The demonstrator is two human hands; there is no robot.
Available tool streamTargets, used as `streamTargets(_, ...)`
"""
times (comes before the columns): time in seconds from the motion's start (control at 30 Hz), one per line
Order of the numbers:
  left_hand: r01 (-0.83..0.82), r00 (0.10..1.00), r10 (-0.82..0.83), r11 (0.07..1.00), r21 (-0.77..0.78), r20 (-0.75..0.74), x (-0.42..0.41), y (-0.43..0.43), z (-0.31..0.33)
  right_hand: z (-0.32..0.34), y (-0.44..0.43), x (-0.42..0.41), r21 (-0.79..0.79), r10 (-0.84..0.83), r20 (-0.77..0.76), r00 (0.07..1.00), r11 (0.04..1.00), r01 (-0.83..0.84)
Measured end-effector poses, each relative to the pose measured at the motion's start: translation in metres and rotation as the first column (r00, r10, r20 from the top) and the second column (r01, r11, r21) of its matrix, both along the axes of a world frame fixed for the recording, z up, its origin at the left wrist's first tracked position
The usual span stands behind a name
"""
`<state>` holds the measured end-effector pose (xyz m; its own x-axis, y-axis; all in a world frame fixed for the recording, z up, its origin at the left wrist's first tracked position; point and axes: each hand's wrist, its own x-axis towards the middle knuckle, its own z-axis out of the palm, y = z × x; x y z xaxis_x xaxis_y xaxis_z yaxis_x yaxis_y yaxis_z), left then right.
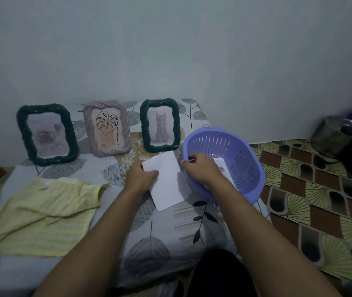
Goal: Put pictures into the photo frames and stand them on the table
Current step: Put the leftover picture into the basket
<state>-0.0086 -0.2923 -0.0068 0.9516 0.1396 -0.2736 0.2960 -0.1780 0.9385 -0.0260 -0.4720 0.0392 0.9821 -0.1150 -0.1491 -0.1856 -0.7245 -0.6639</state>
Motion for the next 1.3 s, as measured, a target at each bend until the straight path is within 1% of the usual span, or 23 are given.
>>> streamTargets(0.07,-0.039,0.999,0.039,0.999,-0.022,-0.009,-0.003,0.014,0.000,0.000,0.000,0.000,-0.009,-0.007,0.000,1.000,1.000,0.007)
streamTargets(0.13,-0.052,0.999,0.051,0.999,0.015,0.009,-0.009,0.027,0.005,0.000,-0.001,-0.002,-0.020,-0.019,0.007,1.000,1.000,0.019)
streamTargets(0.2,-0.090,0.996,0.089,0.996,0.028,0.021,-0.012,0.038,0.008,0.001,0.002,-0.005,-0.055,-0.028,0.048,0.998,0.998,0.030)
streamTargets(0.23,-0.100,0.994,0.099,0.994,0.033,0.037,-0.014,0.044,0.009,0.002,0.005,-0.007,-0.082,-0.028,0.103,0.994,0.996,0.037)
streamTargets(0.3,-0.112,0.992,0.110,0.993,0.030,0.066,-0.020,0.052,0.012,0.004,0.016,-0.014,-0.148,0.023,0.286,0.958,0.989,0.021)
streamTargets(0.33,-0.113,0.991,0.111,0.993,0.019,0.080,-0.021,0.056,0.012,0.005,0.023,-0.018,-0.163,0.072,0.358,0.931,0.987,-0.014)
streamTargets(0.37,-0.112,0.990,0.110,0.994,0.013,0.086,-0.021,0.059,0.010,0.005,0.032,-0.023,-0.153,0.126,0.394,0.910,0.986,-0.070)
streamTargets(0.43,-0.115,0.988,0.114,0.993,0.006,0.106,-0.026,0.060,0.015,0.005,0.049,-0.032,-0.068,0.220,0.375,0.901,0.975,-0.210)
streamTargets(0.5,-0.109,0.985,0.110,0.994,-0.017,0.130,-0.034,0.057,0.023,0.004,0.064,-0.040,0.020,0.296,0.292,0.910,0.949,-0.315)
streamTargets(0.53,-0.099,0.985,0.103,0.995,-0.033,0.142,-0.039,0.056,0.025,0.002,0.069,-0.043,0.038,0.331,0.250,0.910,0.936,-0.351)
streamTargets(0.63,-0.077,0.978,0.100,0.989,-0.130,0.182,-0.047,0.053,0.028,-0.009,0.079,-0.051,0.098,0.393,0.159,0.906,0.907,-0.410)
streamTargets(0.73,-0.042,0.975,0.080,0.982,-0.186,0.205,-0.054,0.051,0.030,-0.018,0.081,-0.057,0.147,0.416,0.176,0.892,0.885,-0.441)
streamTargets(0.83,0.017,0.981,0.032,0.970,-0.244,0.192,-0.059,0.047,0.031,-0.025,0.083,-0.060,0.202,0.361,0.237,0.902,0.890,-0.410)
streamTargets(0.93,0.041,0.983,0.010,0.960,-0.276,0.182,-0.064,0.048,0.031,-0.032,0.082,-0.062,0.252,0.226,0.286,0.931,0.920,-0.301)
streamTargets(0.97,0.023,0.979,0.032,0.964,-0.264,0.201,-0.065,0.049,0.029,-0.035,0.081,-0.062,0.265,0.180,0.294,0.939,0.928,-0.261)
streamTargets(1.07,-0.103,0.944,0.120,0.992,-0.071,0.306,-0.066,0.052,0.021,-0.042,0.081,-0.063,0.386,0.051,0.278,0.959,0.908,-0.161)
streamTargets(1.1,-0.122,0.939,0.129,0.992,-0.043,0.319,-0.066,0.052,0.019,-0.044,0.082,-0.062,0.418,0.023,0.279,0.960,0.897,-0.143)
streamTargets(1.2,-0.094,0.949,0.111,0.993,-0.071,0.296,-0.064,0.049,0.013,-0.048,0.082,-0.061,0.481,-0.011,0.285,0.959,0.867,-0.133)
streamTargets(1.3,-0.088,0.943,0.096,0.995,-0.039,0.318,-0.065,0.044,0.009,-0.051,0.082,-0.060,0.505,-0.040,0.287,0.957,0.855,-0.116)
